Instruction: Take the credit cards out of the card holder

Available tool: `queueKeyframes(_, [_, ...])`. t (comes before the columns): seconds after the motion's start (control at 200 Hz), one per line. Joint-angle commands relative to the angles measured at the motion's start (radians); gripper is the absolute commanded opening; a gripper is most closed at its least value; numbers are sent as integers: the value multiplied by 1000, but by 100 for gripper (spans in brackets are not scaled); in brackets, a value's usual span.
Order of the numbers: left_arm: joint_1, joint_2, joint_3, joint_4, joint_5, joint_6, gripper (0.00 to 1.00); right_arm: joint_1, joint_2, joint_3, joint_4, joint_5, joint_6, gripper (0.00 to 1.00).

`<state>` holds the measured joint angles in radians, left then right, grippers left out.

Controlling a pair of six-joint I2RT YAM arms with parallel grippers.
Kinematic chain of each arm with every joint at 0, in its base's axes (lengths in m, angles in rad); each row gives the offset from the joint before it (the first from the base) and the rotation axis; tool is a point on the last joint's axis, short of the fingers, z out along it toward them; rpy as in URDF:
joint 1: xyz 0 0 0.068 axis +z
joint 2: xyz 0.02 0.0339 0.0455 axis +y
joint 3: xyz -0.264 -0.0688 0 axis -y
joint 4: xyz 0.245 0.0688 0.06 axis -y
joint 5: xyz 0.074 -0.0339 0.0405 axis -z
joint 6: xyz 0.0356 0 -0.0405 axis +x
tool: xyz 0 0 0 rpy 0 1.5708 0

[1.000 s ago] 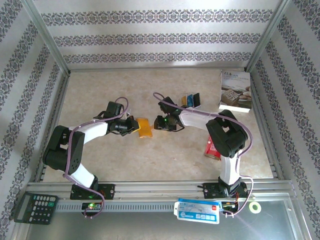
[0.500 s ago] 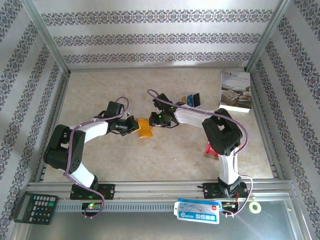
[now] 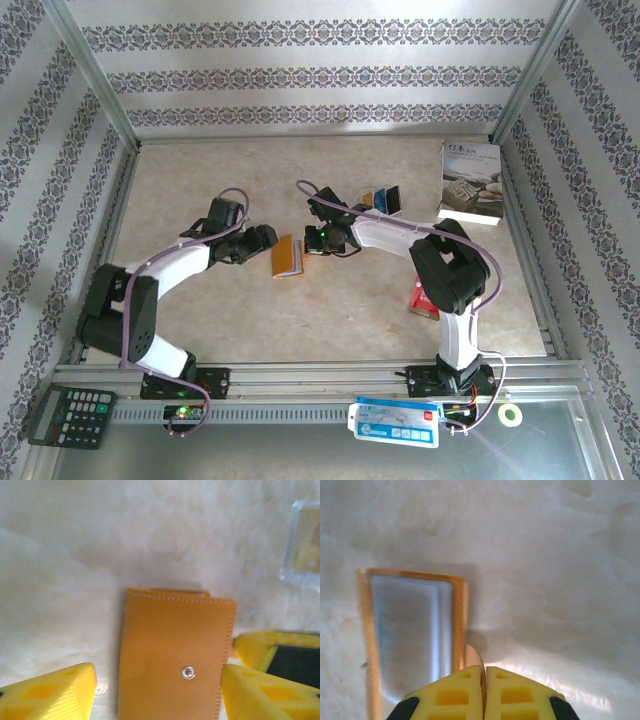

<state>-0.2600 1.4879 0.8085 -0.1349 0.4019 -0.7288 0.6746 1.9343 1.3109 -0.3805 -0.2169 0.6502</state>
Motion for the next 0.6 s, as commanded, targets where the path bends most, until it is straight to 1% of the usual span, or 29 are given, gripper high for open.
queueKeyframes(0.0, [10,-68,36,13,-145,-21,74,17,-113,-29,-27,15,-4,0])
queueKeyframes(0.15, [14,-99,32,84,-186,-36,83,29,-177,-19,-40,-10,23,0])
queueKeyframes(0.265, [27,-115,28,108,-179,-44,86,48,-199,3,-30,-17,54,0])
queueKeyframes(0.505, [67,-173,-13,91,-179,-37,95,67,-151,65,-12,-37,75,0])
queueKeyframes(0.53, [74,-180,-18,88,-179,-35,100,67,-143,71,-10,-36,74,0])
queueKeyframes(0.595, [82,-195,-27,80,-173,-28,100,63,-124,91,-11,-22,66,0])
